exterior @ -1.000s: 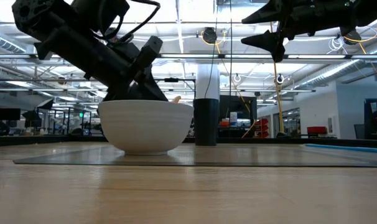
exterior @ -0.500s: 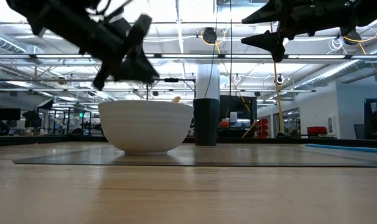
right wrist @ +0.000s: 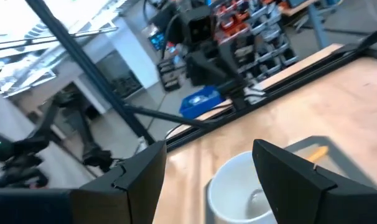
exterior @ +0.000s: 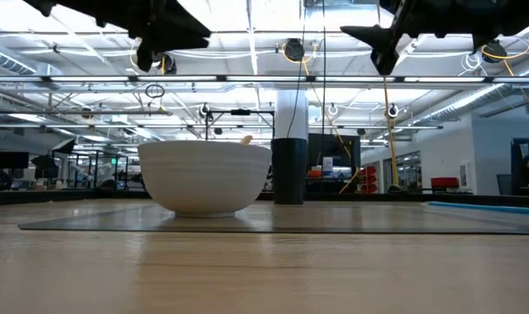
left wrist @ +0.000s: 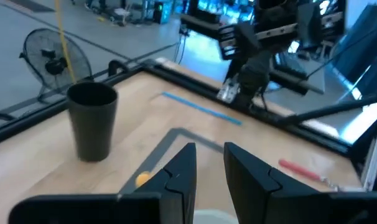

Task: Pick & Place Utensil
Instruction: Put the pink fork into the white bowl on the light brown mat

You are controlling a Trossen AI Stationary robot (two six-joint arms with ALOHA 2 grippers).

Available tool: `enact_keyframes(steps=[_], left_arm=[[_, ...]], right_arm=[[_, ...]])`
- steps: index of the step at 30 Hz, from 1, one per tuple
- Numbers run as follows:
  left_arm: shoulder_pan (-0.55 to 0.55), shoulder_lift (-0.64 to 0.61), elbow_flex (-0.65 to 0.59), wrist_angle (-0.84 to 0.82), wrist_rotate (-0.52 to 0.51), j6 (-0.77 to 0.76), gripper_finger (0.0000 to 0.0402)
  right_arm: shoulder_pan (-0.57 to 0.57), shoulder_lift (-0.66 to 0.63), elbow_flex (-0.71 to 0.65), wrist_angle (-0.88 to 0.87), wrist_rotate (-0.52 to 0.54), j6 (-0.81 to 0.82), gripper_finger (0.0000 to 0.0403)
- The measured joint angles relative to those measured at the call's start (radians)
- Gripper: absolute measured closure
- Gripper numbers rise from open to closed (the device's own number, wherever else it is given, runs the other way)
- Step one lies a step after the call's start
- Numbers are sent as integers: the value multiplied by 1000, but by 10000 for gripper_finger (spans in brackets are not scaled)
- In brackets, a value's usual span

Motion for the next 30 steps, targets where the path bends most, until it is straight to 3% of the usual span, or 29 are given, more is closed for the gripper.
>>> enact_keyframes(steps=[6, 20, 25, 30], left_arm=[[1, -103, 0, -162, -23, -6, 316], [36, -225, 0, -344, -40, 65, 316], [83, -251, 0, -378, 97, 116, 316], [138, -264, 0, -385, 338, 174, 316]], right_arm=[[100, -1, 2, -22, 9, 67, 167], [375, 73, 208, -326, 293, 99, 230], [437, 218, 359, -474, 346, 125, 240], [451, 347, 474, -547, 353, 183, 241]])
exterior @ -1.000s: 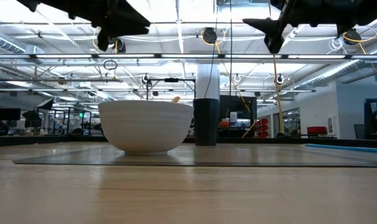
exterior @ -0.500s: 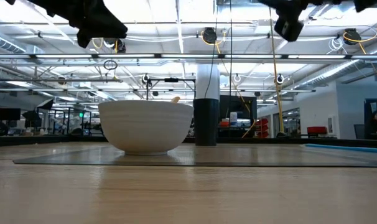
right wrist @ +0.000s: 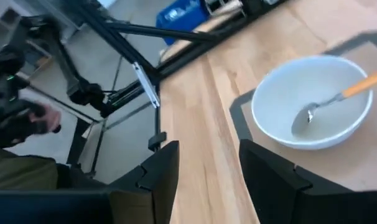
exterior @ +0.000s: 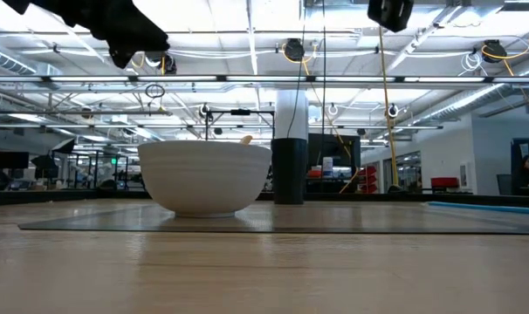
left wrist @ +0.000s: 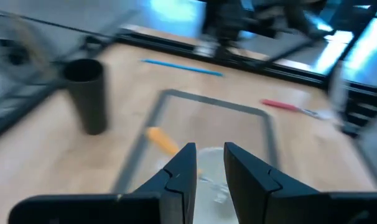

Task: Pick & Place Utensil
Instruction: Put the pink fork into the white bowl on the light brown mat

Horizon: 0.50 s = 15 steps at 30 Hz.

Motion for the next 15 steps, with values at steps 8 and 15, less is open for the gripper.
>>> enact_keyframes(steps=[8, 15], left_arm=[[79, 1, 0, -60, 339, 74, 316], [115, -1, 0, -81, 350, 8, 316]], right_arm=[[85, 116, 141, -187, 275, 158, 241], [146, 139, 218, -462, 387, 324, 241]])
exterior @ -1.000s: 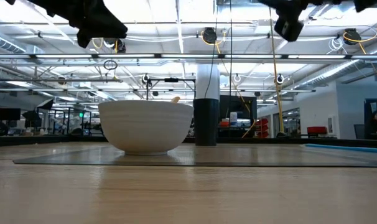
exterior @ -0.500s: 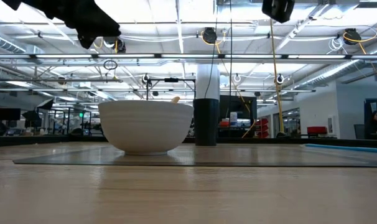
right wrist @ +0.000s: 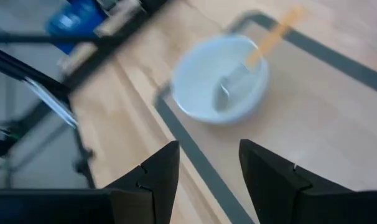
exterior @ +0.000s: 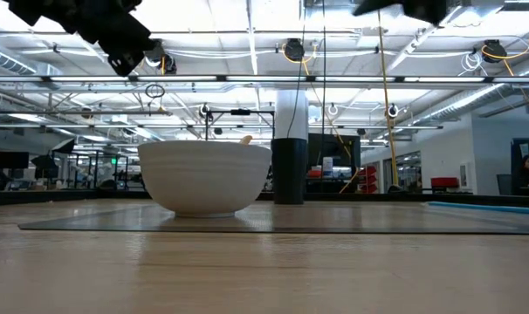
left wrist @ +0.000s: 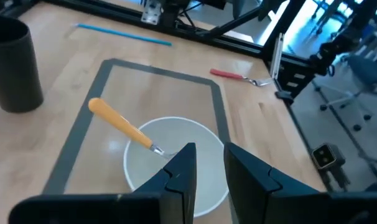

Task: Pick & Place Utensil
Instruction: Put the pink fork into the white bowl on the light brown mat

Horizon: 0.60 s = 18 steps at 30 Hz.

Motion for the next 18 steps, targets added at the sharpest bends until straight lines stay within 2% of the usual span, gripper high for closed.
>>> enact_keyframes(steps=[7, 10, 14, 18], left_arm=[[3, -4, 0, 8, -34, -59, 316], [3, -4, 0, 20, -79, -165, 316], [1, -2, 0, 74, -82, -342, 316], [-6, -1, 0, 108, -106, -417, 316]], right_arm=[[32, -3, 4, -264, -7, 132, 241], [43, -3, 4, -398, -60, 180, 241], [79, -3, 4, -563, -148, 239, 241], [138, -3, 4, -646, -160, 244, 241]])
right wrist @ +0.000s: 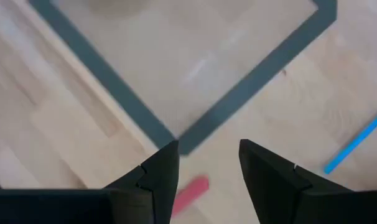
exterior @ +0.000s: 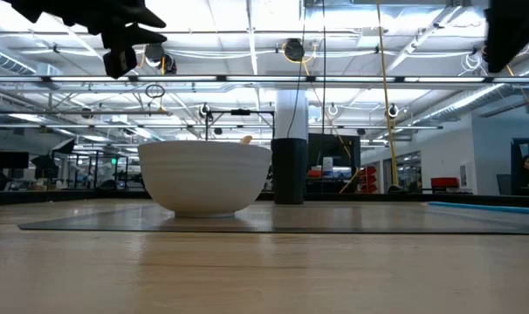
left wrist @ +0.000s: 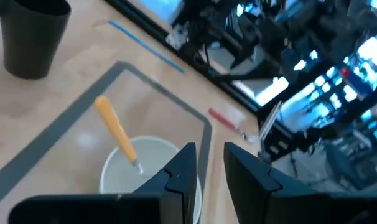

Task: Pick & Place Utensil
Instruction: Put the pink fork into the white bowl on the light brown mat

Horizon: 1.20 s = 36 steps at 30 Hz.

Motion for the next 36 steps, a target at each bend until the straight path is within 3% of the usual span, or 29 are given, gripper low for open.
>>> enact_keyframes(steps=[4, 9, 15, 24, 30, 36], left_arm=[[0, 0, 0, 45, -65, -19, 316], [0, 0, 0, 129, -101, -44, 316], [0, 0, 0, 158, -90, -48, 316], [-23, 0, 0, -2, 141, 13, 316], [-39, 0, 0, -65, 151, 112, 316], [-41, 0, 0, -64, 168, 175, 316]], right_arm=[[26, -1, -18, -24, -24, -20, 241], [3, -2, -49, 23, -200, -58, 249], [1, -2, -96, 198, -211, 43, 274], [24, 2, -102, 424, -56, 161, 281], [18, 2, -102, 688, 75, 107, 283], [2, 7, -102, 740, 109, 105, 307]])
